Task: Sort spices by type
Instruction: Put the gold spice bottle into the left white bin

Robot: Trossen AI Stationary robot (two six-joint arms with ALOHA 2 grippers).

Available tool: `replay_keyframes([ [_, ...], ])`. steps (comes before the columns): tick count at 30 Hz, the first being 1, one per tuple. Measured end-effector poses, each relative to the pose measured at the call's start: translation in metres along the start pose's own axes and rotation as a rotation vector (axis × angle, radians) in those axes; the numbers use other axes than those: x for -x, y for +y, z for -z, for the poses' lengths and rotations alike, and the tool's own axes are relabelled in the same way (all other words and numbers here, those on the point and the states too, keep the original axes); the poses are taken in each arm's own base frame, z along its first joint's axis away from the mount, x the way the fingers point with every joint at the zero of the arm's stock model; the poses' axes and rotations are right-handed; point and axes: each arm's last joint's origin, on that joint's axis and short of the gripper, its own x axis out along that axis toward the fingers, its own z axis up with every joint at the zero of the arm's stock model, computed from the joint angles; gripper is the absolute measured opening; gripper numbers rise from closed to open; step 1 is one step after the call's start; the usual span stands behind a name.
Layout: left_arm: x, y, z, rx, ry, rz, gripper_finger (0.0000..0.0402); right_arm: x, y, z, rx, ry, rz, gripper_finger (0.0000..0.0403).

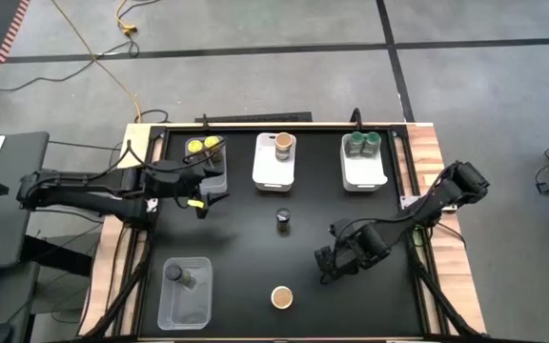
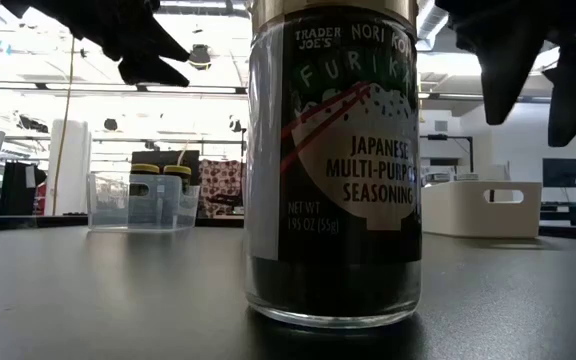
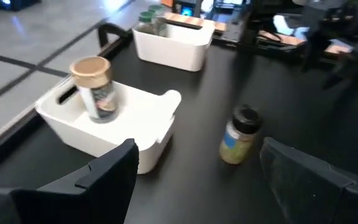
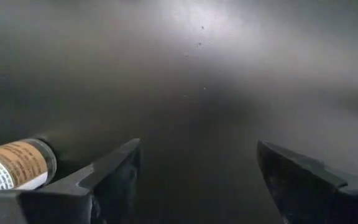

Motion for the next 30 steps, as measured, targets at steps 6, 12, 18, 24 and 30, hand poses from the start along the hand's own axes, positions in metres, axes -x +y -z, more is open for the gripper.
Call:
replay_keyframes([
  [6,-0.002,-0.020,-0.008,0.017,0.074,-0.025,0.0320,0.001,-0.003,0.001,0.022,0.000,0.027,0.0342],
  [12,-0.017,-0.057,-0.028,0.042,0.166,-0.075,0.0320,0.002,-0.011,0.021,0.182,-0.027,0.047,0.0342],
  [18,-0.047,-0.117,-0.040,0.047,0.287,-0.093,0.0320,0.000,-0.037,0.057,0.292,-0.033,0.126,0.0342],
  [24,-0.077,-0.182,-0.055,0.095,0.385,-0.110,0.0320,0.010,-0.062,0.091,0.360,-0.031,0.138,0.0342],
  [30,-0.104,-0.225,-0.070,0.245,0.474,-0.186,0.0320,0.018,-0.078,0.104,0.433,-0.078,0.171,0.0342],
])
